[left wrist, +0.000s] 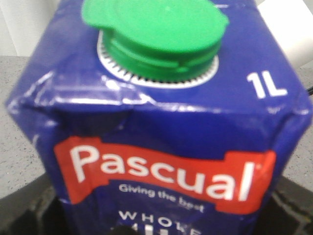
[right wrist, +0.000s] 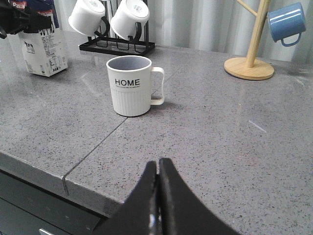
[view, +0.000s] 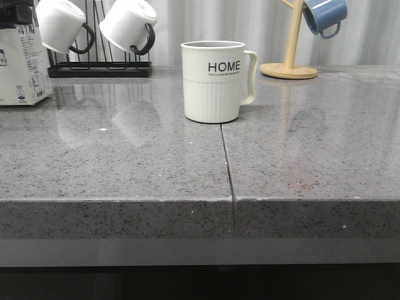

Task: Place milk next to cup
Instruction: 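Carry the milk carton beside the HOME mug and lower it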

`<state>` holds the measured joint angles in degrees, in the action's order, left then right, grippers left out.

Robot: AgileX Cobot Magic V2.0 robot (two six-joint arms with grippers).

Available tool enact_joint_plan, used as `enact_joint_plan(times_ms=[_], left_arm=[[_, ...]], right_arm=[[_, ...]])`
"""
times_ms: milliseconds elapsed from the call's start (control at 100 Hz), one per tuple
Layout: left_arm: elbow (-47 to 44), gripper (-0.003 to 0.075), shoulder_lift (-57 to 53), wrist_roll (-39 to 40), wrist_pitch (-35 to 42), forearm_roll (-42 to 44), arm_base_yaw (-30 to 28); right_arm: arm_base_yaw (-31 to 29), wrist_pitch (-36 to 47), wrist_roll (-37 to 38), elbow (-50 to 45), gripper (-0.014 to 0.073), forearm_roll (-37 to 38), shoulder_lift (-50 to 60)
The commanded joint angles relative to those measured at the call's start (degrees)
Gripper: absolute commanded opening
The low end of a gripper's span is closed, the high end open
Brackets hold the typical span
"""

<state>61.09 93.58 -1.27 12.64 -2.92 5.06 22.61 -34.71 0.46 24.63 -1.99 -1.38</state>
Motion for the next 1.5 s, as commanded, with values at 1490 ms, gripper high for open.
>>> enact_joint_plan(times_ms=[1490], left_arm=[[-0.3, 0.0221, -2.5, -14.0, 11.1, -13.4, 29.5]], right_arm=[[-0.1, 4.2, -0.5, 1.3, -0.0065, 0.3, -0.7]])
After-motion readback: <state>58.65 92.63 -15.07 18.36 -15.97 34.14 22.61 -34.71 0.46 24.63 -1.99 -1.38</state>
